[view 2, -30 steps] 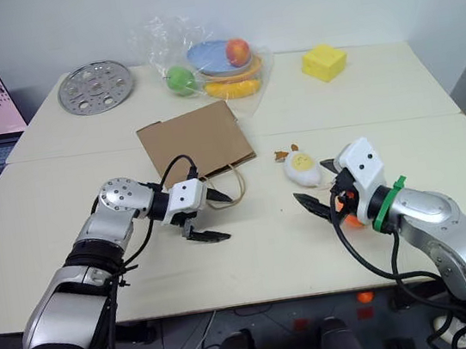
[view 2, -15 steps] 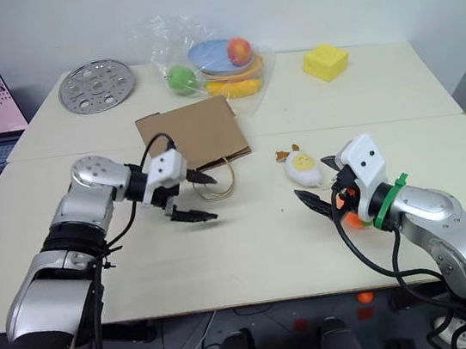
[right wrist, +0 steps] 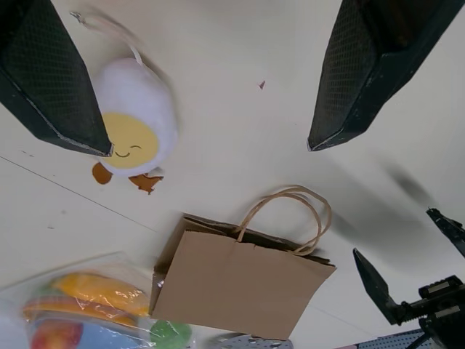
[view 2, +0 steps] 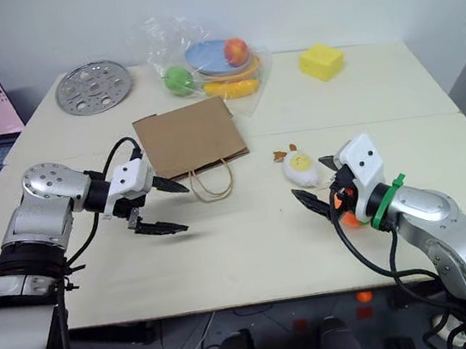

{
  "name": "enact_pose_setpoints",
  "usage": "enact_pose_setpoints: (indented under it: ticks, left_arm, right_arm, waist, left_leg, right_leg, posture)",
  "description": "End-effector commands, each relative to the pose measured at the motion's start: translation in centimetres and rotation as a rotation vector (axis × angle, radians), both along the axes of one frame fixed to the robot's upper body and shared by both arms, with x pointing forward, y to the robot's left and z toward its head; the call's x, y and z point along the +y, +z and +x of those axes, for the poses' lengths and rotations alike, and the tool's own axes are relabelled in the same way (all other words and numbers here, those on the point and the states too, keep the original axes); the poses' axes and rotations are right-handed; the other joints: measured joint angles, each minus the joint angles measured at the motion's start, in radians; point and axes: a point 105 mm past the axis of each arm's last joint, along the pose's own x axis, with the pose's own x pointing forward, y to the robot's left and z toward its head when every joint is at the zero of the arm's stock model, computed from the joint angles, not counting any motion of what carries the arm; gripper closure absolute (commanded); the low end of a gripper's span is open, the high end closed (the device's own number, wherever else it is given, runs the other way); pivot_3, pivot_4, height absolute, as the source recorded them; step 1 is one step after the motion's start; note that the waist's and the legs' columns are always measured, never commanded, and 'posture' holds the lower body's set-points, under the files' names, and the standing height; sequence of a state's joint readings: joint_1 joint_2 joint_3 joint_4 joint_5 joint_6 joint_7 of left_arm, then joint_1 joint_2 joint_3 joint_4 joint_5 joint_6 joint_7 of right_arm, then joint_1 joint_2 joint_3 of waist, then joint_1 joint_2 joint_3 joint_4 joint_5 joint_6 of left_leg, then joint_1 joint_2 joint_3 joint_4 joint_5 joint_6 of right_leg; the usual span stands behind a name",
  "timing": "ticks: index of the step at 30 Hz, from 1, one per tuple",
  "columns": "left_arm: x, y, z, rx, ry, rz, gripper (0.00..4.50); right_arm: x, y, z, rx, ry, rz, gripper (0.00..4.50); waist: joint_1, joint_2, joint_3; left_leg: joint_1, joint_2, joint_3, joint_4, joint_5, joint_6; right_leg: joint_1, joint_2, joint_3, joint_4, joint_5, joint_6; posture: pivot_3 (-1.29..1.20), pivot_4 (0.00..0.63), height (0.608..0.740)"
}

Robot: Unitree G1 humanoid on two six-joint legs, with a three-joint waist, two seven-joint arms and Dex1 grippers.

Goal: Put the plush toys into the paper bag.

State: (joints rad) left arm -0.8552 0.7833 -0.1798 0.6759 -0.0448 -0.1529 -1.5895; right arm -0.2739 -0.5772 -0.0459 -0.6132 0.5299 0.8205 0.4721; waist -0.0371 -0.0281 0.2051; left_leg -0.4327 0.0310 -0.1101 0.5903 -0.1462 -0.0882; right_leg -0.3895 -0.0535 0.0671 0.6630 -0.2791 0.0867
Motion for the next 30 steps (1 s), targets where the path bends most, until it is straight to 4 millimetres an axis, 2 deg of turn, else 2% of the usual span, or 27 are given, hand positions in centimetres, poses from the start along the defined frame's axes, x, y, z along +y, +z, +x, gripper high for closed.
enact_pose_setpoints:
  ticks: [1,4,11,18,20,23,30]
  left_arm:
    - [-0.8,-0.2,0.8,-0.066,-0.032,0.023,0.04]
    - [-1.7,-0.4,1.5,-0.087,-0.042,0.006,0.04]
    - [-2.4,-0.9,2.8,-0.098,-0.037,0.032,0.04]
    - [-1.9,-2.3,3.2,-0.067,-0.016,0.135,0.04]
    - [-2.1,-2.1,3.3,-0.057,-0.015,0.145,0.04]
    - [-2.9,-1.4,3.6,-0.056,-0.027,0.108,0.59]
    - [-3.1,-1.7,3.6,-0.048,-0.025,0.1,2.82]
  right_arm:
    - [0.4,0.9,-0.2,-0.039,0.02,0.006,0.0]
    - [0.5,0.9,-0.2,-0.038,0.022,0.005,0.0]
    - [0.3,0.8,-0.4,-0.034,0.009,0.006,0.0]
    - [-0.1,1.0,-0.4,-0.039,-0.009,0.002,0.0]
    - [-0.1,1.0,-0.5,-0.04,-0.013,0.002,0.0]
    - [-0.2,1.0,-0.5,-0.039,-0.017,0.004,0.0]
    - [-0.3,1.1,-0.5,-0.041,-0.025,0.01,0.0]
  waist:
    - [0.006,0.0,0.0]
    - [0.009,0.0,0.0]
    - [0.003,0.0,0.0]
    - [0.003,0.0,0.0]
    - [0.004,0.0,0.0]
    - [0.005,0.0,0.0]
    - [0.003,0.0,0.0]
  left_leg:
    - [0.0,0.0,0.0,0.0,0.0,0.0]
    - [0.0,0.0,0.0,0.001,0.0,0.0]
    - [0.0,0.0,0.0,0.0,0.0,0.0]
    - [0.0,0.0,0.0,0.0,0.0,0.0]
    - [0.0,0.0,0.0,0.0,0.0,0.0]
    - [0.0,0.0,0.0,0.0,0.0,0.0]
    - [0.0,0.0,-0.001,0.0,0.0,0.0]
  right_leg:
    - [0.0,0.0,0.0,0.0,0.0,0.0]
    - [0.0,0.0,0.0,0.0,0.0,0.0]
    - [0.0,0.0,0.0,0.001,0.0,0.001]
    - [0.0,0.0,0.0,0.001,0.0,0.001]
    - [0.0,0.0,0.0,0.001,0.0,0.001]
    - [0.0,0.0,0.0,0.001,0.0,0.001]
    - [0.0,0.0,-0.001,0.001,0.001,0.001]
  posture:
    - [0.0,0.15,0.74]
    - [0.0,0.15,0.74]
    - [0.0,0.15,0.74]
    - [0.0,0.15,0.74]
    - [0.0,0.15,0.74]
    - [0.0,0.15,0.74]
    - [0.0,0.15,0.74]
